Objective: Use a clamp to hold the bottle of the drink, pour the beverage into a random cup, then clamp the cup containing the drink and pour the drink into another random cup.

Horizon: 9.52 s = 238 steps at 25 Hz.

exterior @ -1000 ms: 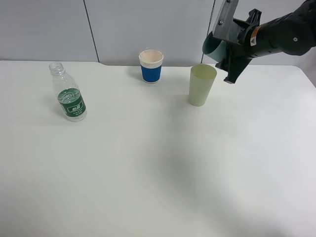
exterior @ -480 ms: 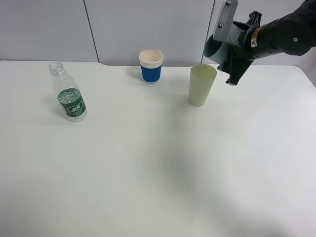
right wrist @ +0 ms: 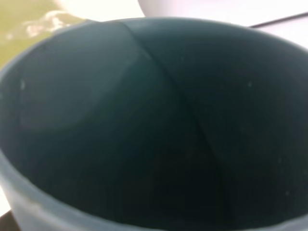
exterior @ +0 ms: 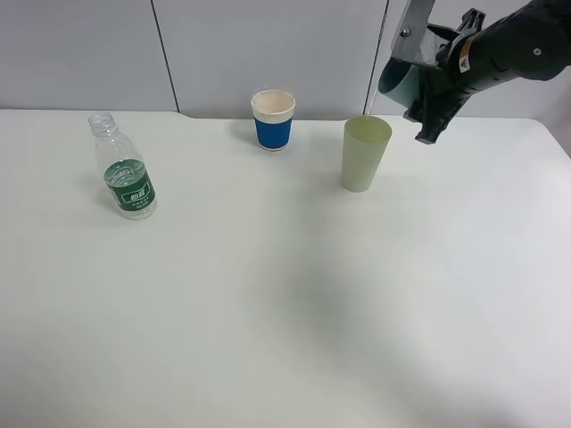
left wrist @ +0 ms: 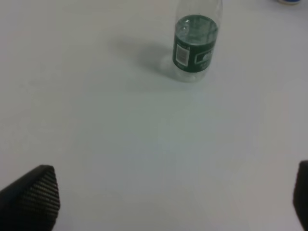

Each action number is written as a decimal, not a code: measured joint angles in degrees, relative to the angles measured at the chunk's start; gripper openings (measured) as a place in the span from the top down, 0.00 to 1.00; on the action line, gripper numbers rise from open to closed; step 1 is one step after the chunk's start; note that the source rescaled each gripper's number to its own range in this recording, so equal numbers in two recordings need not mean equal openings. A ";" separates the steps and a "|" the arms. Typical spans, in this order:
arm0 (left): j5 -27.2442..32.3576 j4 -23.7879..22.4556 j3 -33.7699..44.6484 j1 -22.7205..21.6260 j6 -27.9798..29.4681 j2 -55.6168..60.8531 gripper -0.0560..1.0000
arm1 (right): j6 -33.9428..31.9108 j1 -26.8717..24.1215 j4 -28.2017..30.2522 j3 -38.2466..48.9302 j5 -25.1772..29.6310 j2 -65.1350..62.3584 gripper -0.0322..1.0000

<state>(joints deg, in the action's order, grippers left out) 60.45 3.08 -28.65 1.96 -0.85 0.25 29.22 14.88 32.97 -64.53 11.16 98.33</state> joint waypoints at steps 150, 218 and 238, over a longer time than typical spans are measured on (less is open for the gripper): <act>0.00 0.00 0.00 0.00 0.00 0.00 0.03 | -57.14 23.71 23.49 -0.46 -56.47 13.95 0.96; 0.00 0.00 0.00 0.00 0.00 0.00 0.03 | -42.10 24.19 1.34 8.09 -58.46 23.57 0.51; 0.00 0.00 0.00 0.00 0.00 0.00 0.03 | -46.95 20.59 2.22 8.15 -27.52 -2.68 0.20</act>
<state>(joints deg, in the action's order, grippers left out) 60.45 3.08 -28.65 1.96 -0.85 0.25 -17.73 35.47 35.19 -56.38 -16.36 95.64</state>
